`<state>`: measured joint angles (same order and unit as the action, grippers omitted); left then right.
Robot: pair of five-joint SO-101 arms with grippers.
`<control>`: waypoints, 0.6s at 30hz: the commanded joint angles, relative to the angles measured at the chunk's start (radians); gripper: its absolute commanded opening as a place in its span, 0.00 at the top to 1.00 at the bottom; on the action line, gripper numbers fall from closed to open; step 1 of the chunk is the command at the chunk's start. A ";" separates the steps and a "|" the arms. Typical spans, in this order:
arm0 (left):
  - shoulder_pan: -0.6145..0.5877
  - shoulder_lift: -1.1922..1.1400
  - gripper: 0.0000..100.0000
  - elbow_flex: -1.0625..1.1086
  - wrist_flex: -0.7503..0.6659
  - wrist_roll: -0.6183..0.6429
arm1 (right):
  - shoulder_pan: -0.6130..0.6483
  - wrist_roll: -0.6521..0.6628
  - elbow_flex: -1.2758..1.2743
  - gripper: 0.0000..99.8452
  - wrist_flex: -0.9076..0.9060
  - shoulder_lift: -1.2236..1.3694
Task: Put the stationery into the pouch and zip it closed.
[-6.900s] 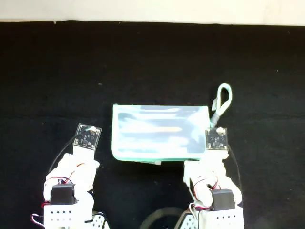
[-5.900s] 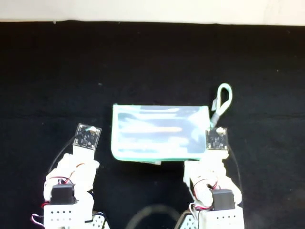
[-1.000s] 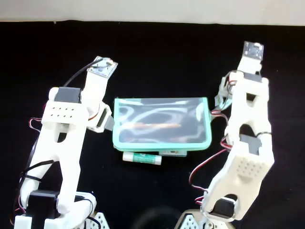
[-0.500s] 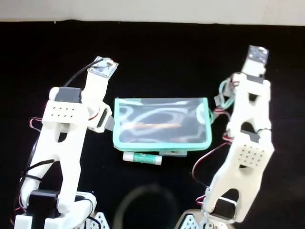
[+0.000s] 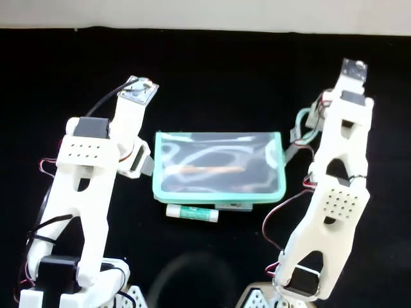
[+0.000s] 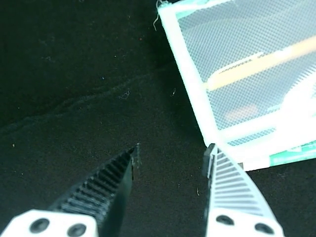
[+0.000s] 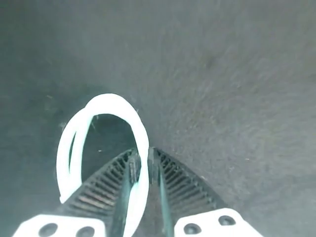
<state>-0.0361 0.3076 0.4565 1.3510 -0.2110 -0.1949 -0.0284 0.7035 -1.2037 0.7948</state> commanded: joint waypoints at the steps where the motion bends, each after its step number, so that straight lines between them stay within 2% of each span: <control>1: 0.008 0.004 0.76 -0.002 -0.003 -0.005 | -0.001 -0.005 0.231 0.99 -0.124 -0.018; 8: 0.008 0.004 0.76 -0.002 -0.003 -0.005 | 0.013 -0.005 0.719 0.99 -0.389 -0.018; 13: 0.008 0.004 0.76 -0.002 -0.003 -0.005 | 0.079 0.002 1.090 0.99 -0.555 -0.027; 18: 0.008 0.004 0.76 -0.001 -0.005 -0.005 | 0.165 0.000 1.023 0.99 -0.556 -0.166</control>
<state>-0.0361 0.3076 0.4565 1.3510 -0.2110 -0.0798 -0.0284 1.6410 -1.7499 0.7595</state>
